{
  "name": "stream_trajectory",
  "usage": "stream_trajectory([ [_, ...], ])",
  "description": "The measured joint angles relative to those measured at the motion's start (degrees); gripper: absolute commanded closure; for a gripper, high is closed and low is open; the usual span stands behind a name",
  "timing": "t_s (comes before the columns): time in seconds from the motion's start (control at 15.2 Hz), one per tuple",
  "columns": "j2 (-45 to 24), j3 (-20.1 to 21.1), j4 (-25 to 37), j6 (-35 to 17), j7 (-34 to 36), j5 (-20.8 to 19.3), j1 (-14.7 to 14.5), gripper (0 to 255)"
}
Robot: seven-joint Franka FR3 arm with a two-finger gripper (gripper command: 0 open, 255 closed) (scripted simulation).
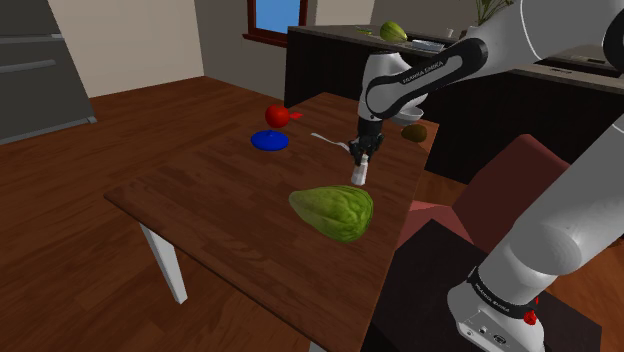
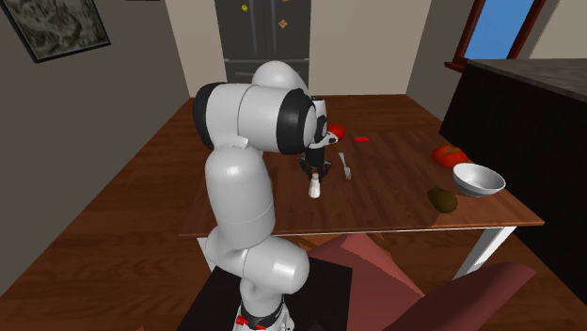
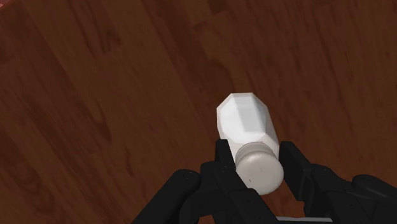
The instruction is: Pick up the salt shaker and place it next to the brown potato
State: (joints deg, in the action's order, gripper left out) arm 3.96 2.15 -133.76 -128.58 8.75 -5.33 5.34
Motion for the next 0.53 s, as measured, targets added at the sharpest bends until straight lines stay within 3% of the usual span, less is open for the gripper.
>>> stream_trajectory([
  [0.53, 2.58, 0.00, 2.64, 5.20, -0.59, 0.47, -0.06, 255],
])
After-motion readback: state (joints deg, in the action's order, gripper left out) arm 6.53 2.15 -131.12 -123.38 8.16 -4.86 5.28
